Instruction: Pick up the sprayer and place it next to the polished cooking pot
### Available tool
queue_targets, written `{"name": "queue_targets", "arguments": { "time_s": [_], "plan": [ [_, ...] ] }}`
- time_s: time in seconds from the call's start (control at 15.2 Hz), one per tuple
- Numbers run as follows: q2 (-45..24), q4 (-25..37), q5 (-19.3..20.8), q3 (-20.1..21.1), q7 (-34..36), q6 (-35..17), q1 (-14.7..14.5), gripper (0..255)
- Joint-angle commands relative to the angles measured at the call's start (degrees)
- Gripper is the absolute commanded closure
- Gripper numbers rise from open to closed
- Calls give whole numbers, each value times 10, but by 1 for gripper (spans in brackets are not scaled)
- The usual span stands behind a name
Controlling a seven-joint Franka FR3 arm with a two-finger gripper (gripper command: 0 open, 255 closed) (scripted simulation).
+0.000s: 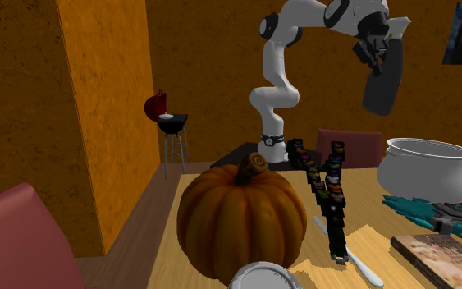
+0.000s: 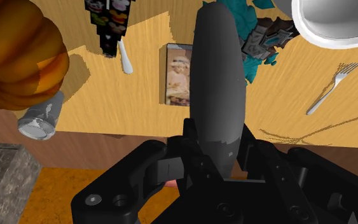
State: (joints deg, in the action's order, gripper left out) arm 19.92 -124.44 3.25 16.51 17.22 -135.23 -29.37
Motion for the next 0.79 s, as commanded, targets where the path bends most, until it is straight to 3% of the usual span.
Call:
{"name": "queue_targets", "arguments": {
  "time_s": [0.0,0.73],
  "plan": [
    [0,-16,2,2,4,-16,0,255],
    [-17,-85,16,12,23,-102,6,255]
  ]
}}
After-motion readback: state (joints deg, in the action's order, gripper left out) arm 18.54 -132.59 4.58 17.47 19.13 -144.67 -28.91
